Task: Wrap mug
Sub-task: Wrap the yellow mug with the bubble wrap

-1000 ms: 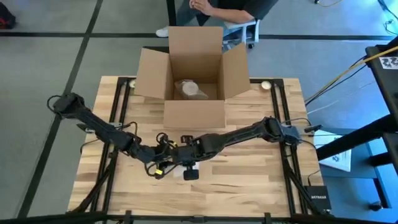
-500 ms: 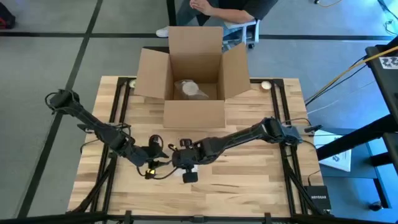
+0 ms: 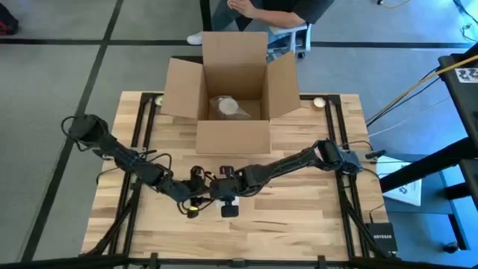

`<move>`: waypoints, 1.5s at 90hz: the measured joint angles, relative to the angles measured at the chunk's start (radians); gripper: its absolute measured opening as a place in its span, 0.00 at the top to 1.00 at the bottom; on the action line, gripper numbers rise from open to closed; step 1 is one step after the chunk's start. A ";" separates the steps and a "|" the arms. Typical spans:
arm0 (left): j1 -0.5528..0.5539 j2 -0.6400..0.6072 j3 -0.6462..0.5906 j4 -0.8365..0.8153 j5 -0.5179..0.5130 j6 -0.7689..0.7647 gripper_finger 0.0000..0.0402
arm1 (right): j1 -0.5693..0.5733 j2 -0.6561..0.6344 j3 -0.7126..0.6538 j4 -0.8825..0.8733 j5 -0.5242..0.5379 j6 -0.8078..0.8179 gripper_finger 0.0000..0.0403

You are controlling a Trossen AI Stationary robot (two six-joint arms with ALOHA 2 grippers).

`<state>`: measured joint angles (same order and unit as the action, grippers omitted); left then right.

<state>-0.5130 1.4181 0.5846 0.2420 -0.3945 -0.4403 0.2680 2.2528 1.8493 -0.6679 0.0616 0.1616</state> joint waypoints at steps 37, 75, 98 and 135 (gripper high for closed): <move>0.002 -0.001 0.001 0.004 0.007 0.004 0.69 | 0.000 -0.005 0.263 -0.316 -0.004 -0.024 0.75; 0.001 -0.002 0.002 0.001 0.009 0.010 0.69 | 0.000 0.020 0.315 -0.349 -0.029 0.048 0.73; 0.001 -0.002 0.002 0.000 0.010 0.010 0.69 | 0.000 0.028 0.270 -0.287 -0.056 0.040 0.96; 0.001 -0.002 0.002 0.018 0.008 0.010 0.69 | -0.007 0.063 0.066 -0.085 -0.105 0.067 1.00</move>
<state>-0.5121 1.4162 0.5865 0.2598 -0.3866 -0.4307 0.2610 2.3154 1.9156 -0.7527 -0.0437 0.2283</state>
